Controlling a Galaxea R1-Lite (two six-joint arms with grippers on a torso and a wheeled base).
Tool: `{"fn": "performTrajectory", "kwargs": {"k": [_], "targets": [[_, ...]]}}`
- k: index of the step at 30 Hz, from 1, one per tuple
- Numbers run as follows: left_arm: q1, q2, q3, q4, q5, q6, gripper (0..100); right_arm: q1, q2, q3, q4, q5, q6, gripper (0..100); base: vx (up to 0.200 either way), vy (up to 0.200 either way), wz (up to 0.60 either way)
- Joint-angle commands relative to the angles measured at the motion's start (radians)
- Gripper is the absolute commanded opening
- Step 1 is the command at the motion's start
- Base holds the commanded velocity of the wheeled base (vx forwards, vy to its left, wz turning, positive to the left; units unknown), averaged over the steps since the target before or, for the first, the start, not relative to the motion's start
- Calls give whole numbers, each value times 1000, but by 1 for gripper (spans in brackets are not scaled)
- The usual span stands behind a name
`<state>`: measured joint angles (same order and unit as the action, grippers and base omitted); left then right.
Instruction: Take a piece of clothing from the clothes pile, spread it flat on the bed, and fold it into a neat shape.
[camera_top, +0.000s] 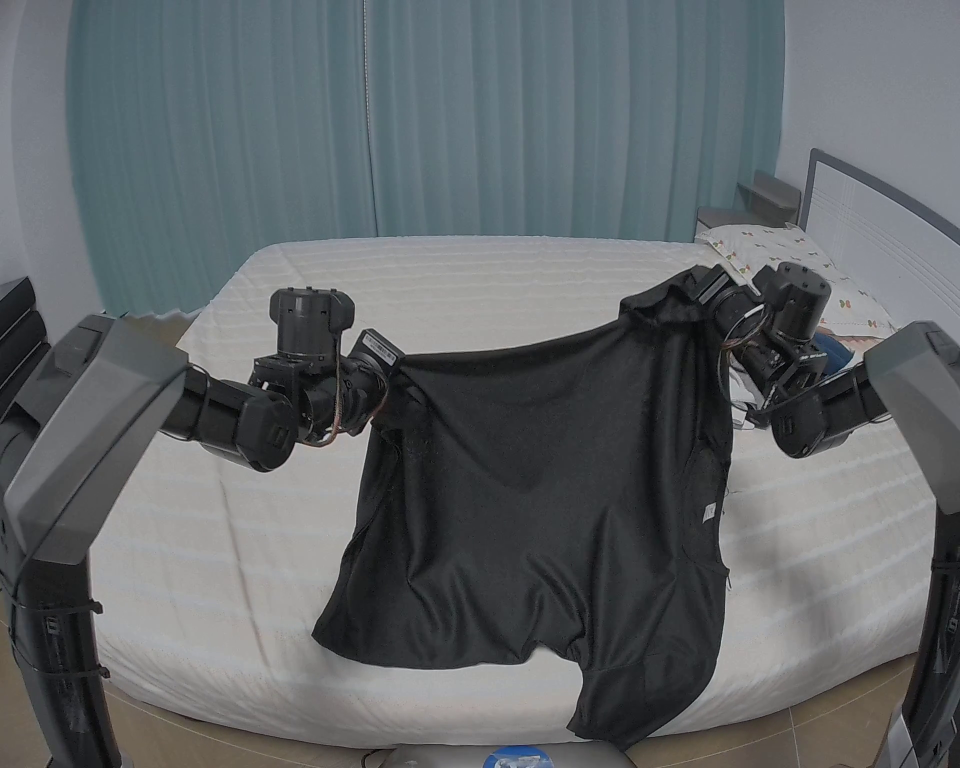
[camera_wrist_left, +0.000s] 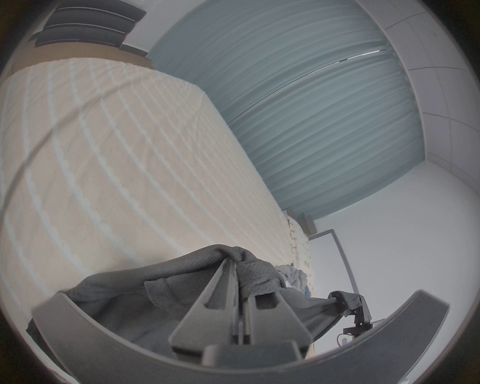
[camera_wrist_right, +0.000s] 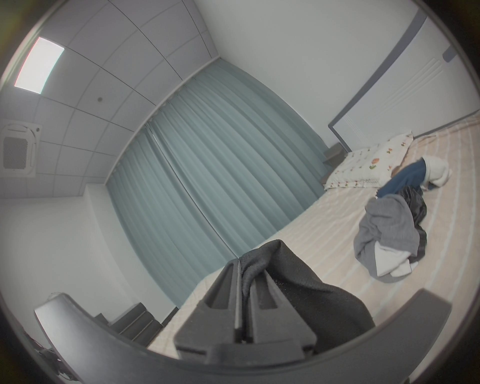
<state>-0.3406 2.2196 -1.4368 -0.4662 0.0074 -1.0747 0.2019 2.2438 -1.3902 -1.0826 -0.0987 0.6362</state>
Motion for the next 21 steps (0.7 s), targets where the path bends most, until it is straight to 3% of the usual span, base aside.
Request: {"fn": "performTrajectory", "kwargs": {"k": [1, 7, 8, 9, 14, 21], "targets": [[-1, 121, -22, -2, 6, -2, 0, 10, 157, -32, -22, -26, -3, 0, 0, 0, 0], [-8, 203, -54, 1, 5, -19, 0, 10, 247, -33, -25, -27, -3, 0, 0, 0, 0], [-8, 215, -65, 3, 6, -27, 0, 10, 258, -33, -25, -26, -3, 100, 0, 0, 0], [-8, 216, -68, 4, 6, -28, 100, 10, 261, -32, -25, -26, -3, 100, 0, 0, 0], [-9, 279, -105, 11, 16, -42, 100, 14, 342, -27, -7, -26, -4, 100, 0, 0, 0], [32, 292, -174, 258, 19, -42, 100, -32, 277, 59, 96, -26, -4, 100, 0, 0, 0]]}}
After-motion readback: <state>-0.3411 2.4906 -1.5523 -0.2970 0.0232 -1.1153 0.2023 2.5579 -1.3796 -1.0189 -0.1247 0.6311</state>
